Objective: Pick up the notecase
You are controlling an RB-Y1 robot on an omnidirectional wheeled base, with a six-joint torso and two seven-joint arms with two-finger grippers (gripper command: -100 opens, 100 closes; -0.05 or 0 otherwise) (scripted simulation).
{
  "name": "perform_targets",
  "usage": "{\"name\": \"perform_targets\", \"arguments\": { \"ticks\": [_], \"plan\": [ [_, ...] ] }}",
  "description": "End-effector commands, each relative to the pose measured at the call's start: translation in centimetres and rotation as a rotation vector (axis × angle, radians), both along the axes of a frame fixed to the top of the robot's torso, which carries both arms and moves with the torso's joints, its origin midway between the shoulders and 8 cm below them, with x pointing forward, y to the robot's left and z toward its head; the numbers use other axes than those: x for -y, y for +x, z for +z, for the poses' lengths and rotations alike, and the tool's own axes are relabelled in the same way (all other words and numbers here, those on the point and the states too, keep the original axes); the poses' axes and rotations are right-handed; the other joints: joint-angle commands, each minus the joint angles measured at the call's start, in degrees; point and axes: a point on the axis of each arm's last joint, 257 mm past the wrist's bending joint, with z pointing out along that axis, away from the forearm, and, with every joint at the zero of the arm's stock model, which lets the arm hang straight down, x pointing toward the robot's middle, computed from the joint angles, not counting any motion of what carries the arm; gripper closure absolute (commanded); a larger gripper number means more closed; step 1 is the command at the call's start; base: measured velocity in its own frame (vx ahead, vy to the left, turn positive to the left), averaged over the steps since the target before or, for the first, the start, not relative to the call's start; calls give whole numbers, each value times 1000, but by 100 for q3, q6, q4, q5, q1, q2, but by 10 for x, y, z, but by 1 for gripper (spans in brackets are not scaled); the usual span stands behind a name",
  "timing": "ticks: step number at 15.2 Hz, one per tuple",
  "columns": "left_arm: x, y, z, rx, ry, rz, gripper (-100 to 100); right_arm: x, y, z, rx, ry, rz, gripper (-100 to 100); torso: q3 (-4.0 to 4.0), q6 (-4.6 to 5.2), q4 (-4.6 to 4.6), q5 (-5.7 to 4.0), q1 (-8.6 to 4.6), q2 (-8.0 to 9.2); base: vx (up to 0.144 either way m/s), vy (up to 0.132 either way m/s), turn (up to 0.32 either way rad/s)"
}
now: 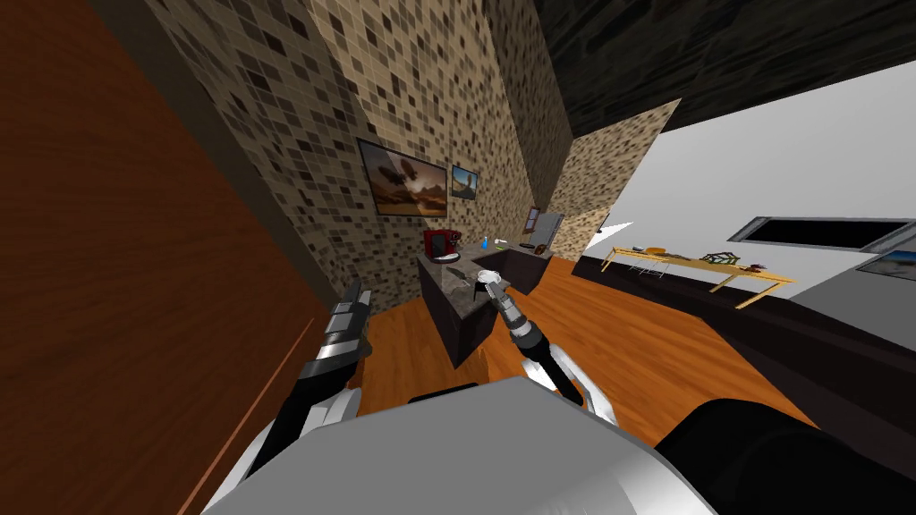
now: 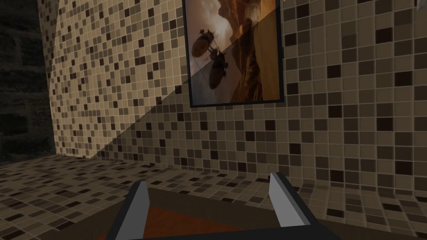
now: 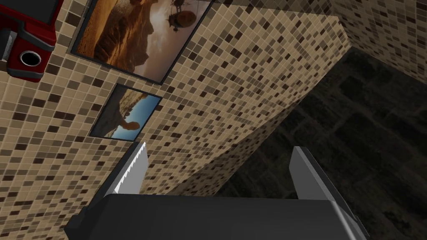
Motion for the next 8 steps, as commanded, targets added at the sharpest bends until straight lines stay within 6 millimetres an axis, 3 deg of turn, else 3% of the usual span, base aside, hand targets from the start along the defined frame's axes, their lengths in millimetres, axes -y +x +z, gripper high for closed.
{"name": "perform_targets", "arguments": {
  "ticks": [1,2,4,5,7,8],
  "plan": [
    [0,0,0,0,0,0,0,-1,1,-5,-8,-34,11,-100,0,0,0,0,0,0,6,18,33],
    [0,0,0,0,0,0,0,-3,3,-18,-23,-93,19,-100,0,1,0,0,-1,0,4,24,76],
    [0,0,0,0,0,0,0,-4,2,-20,-27,-115,29,-100,0,0,0,0,0,0,6,23,70],
    [0,0,0,0,0,0,0,-5,4,-34,-42,-173,36,-100,0,1,0,0,-1,-1,10,31,90],
    [0,0,0,0,0,0,0,-6,2,-36,-46,-200,49,-100,-2,0,-1,0,2,-3,10,28,55],
    [0,0,0,0,0,0,0,-5,4,-50,-61,-258,55,-100,-1,1,0,0,1,-2,10,28,98]
  ]
}}
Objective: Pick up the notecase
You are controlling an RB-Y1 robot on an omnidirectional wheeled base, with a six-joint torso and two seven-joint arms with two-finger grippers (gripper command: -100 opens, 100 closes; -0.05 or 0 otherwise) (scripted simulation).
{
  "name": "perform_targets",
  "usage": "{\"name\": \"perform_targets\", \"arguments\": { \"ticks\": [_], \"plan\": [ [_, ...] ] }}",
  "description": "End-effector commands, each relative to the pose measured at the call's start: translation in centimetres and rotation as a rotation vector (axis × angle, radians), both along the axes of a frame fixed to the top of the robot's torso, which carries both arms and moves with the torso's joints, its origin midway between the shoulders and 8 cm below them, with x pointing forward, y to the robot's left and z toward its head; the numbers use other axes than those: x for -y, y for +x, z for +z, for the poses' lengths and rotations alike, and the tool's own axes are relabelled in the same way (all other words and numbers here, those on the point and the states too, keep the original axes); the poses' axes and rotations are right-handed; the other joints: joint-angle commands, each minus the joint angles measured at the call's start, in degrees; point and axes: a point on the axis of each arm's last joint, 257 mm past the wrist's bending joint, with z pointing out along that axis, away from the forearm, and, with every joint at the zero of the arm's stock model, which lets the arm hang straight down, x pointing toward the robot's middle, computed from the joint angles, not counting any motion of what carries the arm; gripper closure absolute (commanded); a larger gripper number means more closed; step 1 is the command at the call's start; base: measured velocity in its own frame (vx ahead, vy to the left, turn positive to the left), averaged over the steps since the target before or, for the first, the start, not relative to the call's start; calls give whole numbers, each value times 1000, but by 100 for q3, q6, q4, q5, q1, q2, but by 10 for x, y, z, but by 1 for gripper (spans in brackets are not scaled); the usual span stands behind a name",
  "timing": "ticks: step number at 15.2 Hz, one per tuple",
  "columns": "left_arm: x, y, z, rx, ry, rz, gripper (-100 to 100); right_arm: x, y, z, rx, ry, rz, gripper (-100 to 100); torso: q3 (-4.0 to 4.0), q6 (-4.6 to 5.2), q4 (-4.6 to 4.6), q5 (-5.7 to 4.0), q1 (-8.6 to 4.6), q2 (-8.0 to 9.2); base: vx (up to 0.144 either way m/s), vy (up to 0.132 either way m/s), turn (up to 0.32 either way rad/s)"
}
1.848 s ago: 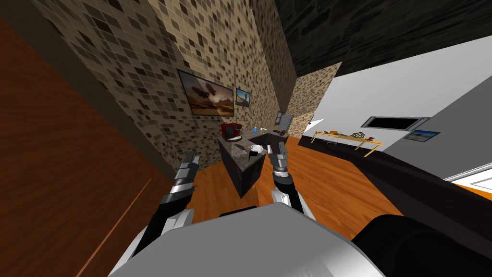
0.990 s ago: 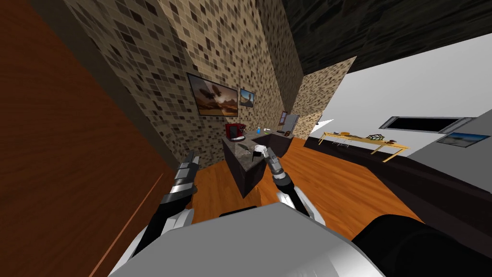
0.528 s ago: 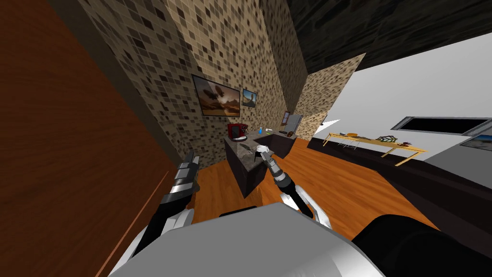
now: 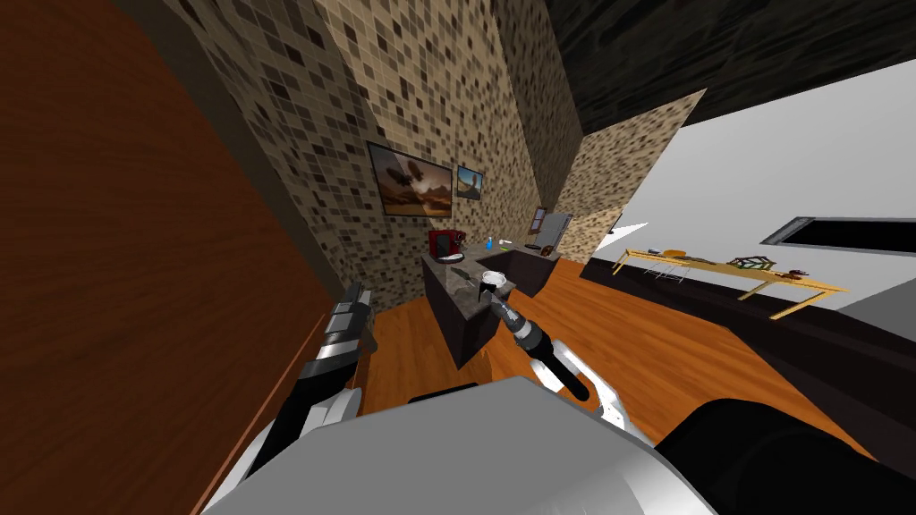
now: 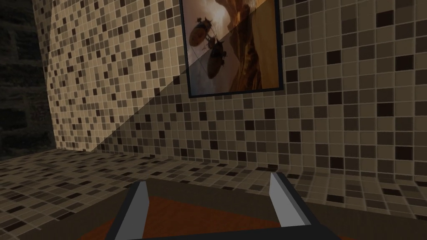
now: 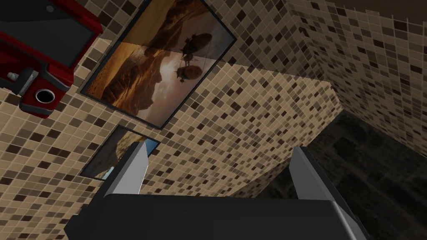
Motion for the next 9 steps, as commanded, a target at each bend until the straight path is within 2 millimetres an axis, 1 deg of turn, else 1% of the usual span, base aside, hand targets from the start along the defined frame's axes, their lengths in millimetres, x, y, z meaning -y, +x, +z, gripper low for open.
{"name": "perform_targets", "arguments": {
  "ticks": [1,2,3,5,6,8,9],
  "plan": [
    [0,0,0,0,0,0,0,-1,0,-12,-14,-68,16,-100,0,0,0,0,0,0,12,30,104],
    [0,0,0,0,0,0,0,-1,0,-13,-16,-77,21,-100,0,0,0,0,1,-1,9,21,35],
    [0,0,0,0,0,0,0,1,1,-28,-30,-137,26,-100,0,2,0,0,-1,0,13,31,105],
    [0,0,0,0,0,0,0,1,-1,-31,-34,-168,41,-100,-1,0,0,0,2,-2,15,25,66],
    [0,0,0,0,0,0,0,4,1,-45,-47,-225,44,-100,-1,2,0,0,-1,-2,16,28,78],
    [0,0,0,0,0,0,0,5,-1,-48,-53,-262,62,-100,-2,0,-1,0,1,-4,17,26,73],
    [0,0,0,0,0,0,0,10,0,-62,-65,-318,64,-100,-2,2,-1,0,-1,-3,17,25,110]
  ]
}}
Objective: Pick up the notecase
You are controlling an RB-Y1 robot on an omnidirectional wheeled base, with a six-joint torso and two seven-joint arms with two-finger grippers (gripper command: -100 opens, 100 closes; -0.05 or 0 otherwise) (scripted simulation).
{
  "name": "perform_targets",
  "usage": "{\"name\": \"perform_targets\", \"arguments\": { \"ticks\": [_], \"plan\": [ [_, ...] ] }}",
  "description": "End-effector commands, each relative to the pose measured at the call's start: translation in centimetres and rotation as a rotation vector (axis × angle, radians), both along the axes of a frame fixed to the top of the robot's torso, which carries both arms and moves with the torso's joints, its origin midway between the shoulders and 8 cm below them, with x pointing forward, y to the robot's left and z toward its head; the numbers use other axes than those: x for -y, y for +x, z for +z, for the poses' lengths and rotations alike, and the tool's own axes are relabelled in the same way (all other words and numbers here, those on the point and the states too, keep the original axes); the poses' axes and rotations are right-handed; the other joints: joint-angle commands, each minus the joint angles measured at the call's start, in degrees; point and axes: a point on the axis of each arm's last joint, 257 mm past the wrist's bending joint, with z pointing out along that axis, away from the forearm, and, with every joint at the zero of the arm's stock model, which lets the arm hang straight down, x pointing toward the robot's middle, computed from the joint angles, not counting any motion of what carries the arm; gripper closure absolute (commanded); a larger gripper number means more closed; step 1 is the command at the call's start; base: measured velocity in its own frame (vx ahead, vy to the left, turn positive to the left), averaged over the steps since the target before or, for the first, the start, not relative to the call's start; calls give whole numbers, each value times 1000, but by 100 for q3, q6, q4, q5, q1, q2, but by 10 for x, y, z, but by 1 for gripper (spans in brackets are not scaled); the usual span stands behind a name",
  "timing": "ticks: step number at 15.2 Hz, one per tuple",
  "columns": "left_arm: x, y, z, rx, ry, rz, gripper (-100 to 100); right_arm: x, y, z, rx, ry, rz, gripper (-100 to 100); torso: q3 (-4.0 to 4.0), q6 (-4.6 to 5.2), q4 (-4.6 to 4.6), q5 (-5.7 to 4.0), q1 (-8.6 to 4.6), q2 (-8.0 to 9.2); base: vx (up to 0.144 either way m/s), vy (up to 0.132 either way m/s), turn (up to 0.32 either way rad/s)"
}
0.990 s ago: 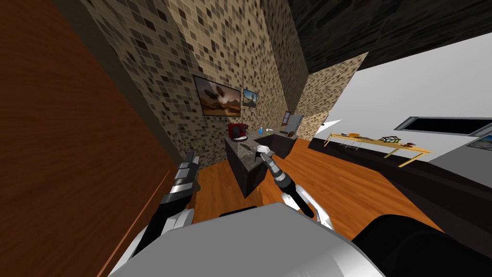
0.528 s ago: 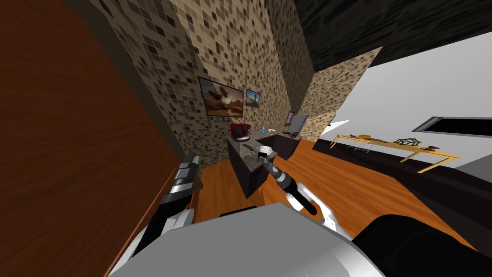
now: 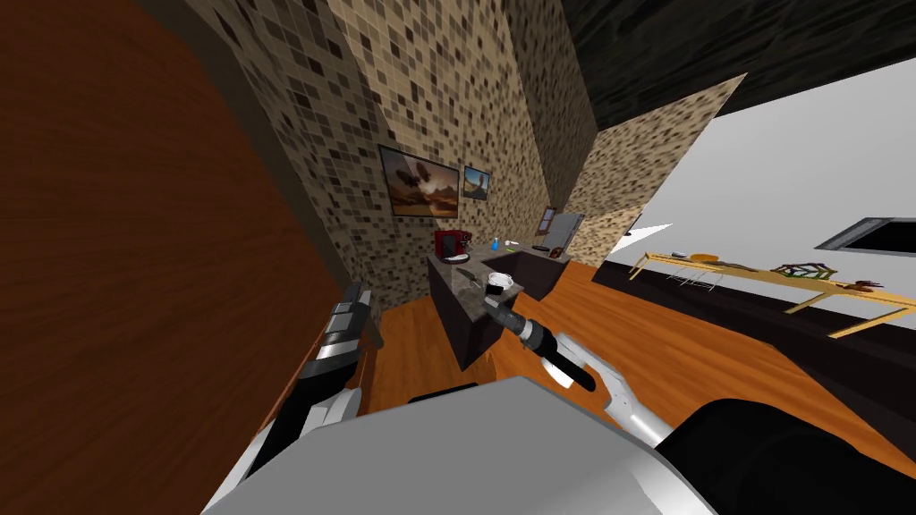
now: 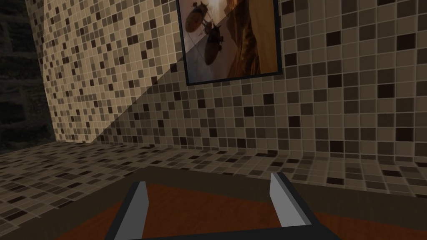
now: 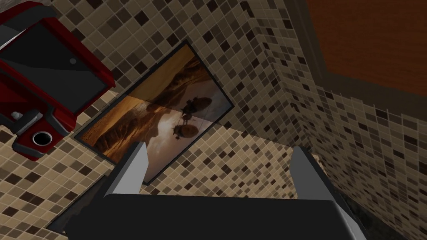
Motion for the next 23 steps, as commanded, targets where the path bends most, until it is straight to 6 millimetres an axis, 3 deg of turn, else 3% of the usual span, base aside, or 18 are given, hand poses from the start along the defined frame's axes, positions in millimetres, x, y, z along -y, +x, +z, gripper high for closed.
{"name": "perform_targets", "arguments": {
  "ticks": [1,3,4,6,7,9,10,12,13,16,17,19,23],
  "plan": [
    [0,0,0,0,0,0,0,5,-2,-14,-14,-71,16,-100,0,0,0,0,0,0,20,28,113],
    [0,0,0,0,0,0,0,5,-3,-15,-17,-89,24,-100,0,3,0,0,-1,1,12,15,17],
    [0,0,0,0,0,0,0,12,-3,-30,-29,-157,31,-100,2,4,1,-1,-3,3,18,20,93],
    [0,0,0,0,0,0,0,14,-4,-32,-34,-188,46,-100,0,1,0,0,-1,-1,21,21,81],
    [0,0,0,0,0,0,0,22,-4,-46,-45,-249,50,-100,0,3,0,0,-2,0,26,28,109],
    [0,0,0,0,0,0,0,25,-6,-49,-50,-287,68,-100,-2,1,-1,0,1,-4,28,23,73],
    [0,0,0,0,0,0,0,34,-6,-62,-60,-347,71,-100,-2,3,-1,0,0,-3,25,26,85],
    [0,0,0,0,0,0,0,38,-7,-64,-65,-387,90,-100,-3,1,-1,0,2,-4,26,24,80],
    [0,0,0,0,0,0,0,48,-7,-76,-76,-445,93,-100,-2,2,-1,1,0,-3,32,24,96],
    [0,0,0,0,0,0,0,53,-9,-78,-80,-487,112,-100,-3,3,-1,1,0,-4,25,16,51],
    [0,0,0,0,0,0,0,66,-10,-90,-92,-557,122,-100,-1,4,0,0,-3,-1,24,17,99],
    [0,0,0,0,0,0,0,69,-11,-91,-95,-587,135,-100,-3,1,-1,0,-1,-5,30,17,78],
    [0,0,0,0,0,0,0,102,-13,-112,-121,-747,165,-100,-3,3,-1,0,-1,-6,35,17,86]
  ]
}}
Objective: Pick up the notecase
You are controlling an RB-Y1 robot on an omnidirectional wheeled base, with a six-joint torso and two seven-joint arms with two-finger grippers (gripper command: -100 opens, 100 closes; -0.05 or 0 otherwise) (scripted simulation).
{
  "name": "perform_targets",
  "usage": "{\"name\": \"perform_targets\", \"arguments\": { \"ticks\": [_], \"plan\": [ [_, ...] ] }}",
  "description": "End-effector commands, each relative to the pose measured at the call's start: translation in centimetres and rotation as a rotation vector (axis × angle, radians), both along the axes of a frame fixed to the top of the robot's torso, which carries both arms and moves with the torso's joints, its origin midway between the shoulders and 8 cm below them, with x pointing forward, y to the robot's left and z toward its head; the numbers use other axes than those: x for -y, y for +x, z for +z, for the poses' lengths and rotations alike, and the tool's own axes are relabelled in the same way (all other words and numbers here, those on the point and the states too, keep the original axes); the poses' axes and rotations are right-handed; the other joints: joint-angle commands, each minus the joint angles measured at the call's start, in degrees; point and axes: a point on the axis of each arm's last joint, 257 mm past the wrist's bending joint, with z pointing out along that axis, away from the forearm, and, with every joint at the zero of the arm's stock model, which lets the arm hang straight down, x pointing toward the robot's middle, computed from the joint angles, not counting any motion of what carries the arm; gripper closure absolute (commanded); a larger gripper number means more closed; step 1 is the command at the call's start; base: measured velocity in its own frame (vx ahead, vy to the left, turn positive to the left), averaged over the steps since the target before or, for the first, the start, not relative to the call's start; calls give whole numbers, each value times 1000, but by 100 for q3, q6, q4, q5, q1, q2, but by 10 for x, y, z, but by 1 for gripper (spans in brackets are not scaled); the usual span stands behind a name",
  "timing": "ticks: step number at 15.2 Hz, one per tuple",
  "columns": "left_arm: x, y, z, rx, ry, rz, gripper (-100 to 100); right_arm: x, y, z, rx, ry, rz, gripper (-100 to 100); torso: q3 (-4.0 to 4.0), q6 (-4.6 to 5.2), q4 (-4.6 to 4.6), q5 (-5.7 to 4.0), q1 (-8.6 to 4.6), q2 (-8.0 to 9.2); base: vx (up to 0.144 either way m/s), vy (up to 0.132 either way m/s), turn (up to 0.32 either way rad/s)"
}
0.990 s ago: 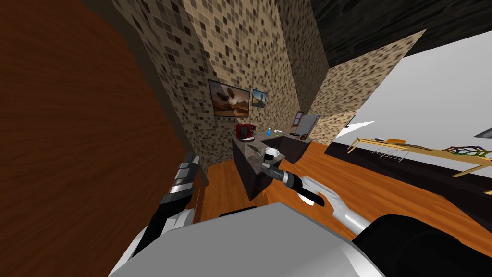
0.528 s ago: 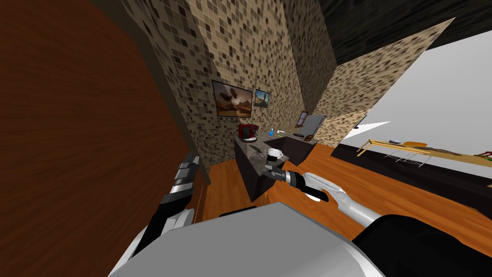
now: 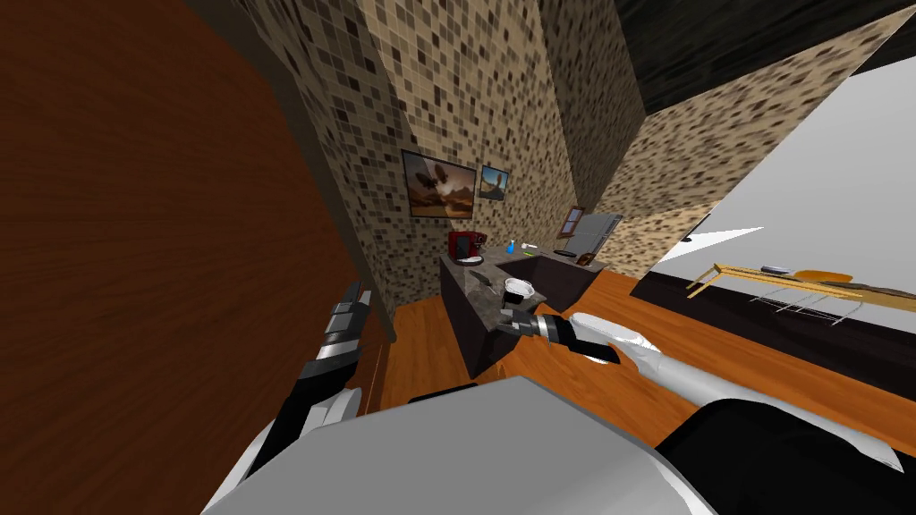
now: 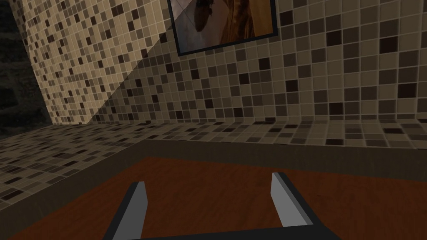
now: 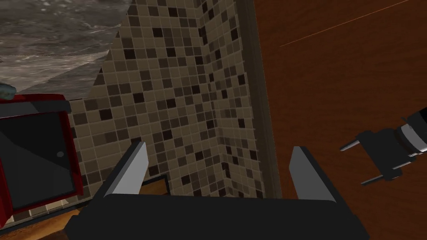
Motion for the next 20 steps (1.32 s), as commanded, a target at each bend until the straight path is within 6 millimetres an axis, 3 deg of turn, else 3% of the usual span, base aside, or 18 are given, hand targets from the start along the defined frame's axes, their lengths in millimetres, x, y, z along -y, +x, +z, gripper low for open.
{"name": "perform_targets", "arguments": {
  "ticks": [1,5,6,8,9,11,12,14,15,17,19,20],
  "plan": [
    [0,0,0,0,0,0,0,12,-1,-7,-11,-70,18,-100,0,0,0,0,0,0,39,17,110],
    [0,0,0,0,0,0,0,35,-4,-14,-29,-184,50,-100,-2,0,-1,1,2,-3,38,13,74],
    [0,0,0,0,0,0,0,50,-6,-22,-40,-241,57,-100,-1,1,0,1,0,-2,41,16,84],
    [0,0,0,0,0,0,0,56,-6,-20,-45,-277,73,-100,-2,0,-1,1,2,-4,42,14,76],
    [0,0,0,0,0,0,0,72,-8,-26,-58,-338,84,-100,-2,1,-1,1,2,-2,45,9,79],
    [0,0,0,0,0,0,0,77,-8,-24,-62,-367,97,-100,-3,0,-1,1,0,-5,44,7,70],
    [0,0,0,0,0,0,0,94,-11,-29,-76,-429,109,-100,-2,1,-1,0,0,-3,42,5,88],
    [0,0,0,0,0,0,0,98,-10,-26,-79,-453,120,-100,-3,0,-1,0,-1,-6,46,6,67],
    [0,0,0,0,0,0,0,115,-14,-31,-96,-514,133,-100,-3,1,-1,0,-1,-5,52,14,107],
    [0,0,0,0,0,0,0,134,-17,-32,-116,-584,153,-100,-5,0,-2,1,2,-9,68,8,113],
    [0,0,0,0,0,0,0,139,-16,-28,-119,-613,166,-100,-10,0,-4,0,-2,-17,66,-7,63],
    [0,0,0,0,0,0,0,155,-21,-31,-139,-667,180,-100,-7,2,-3,-1,-5,-12,56,-2,89]
  ]
}}
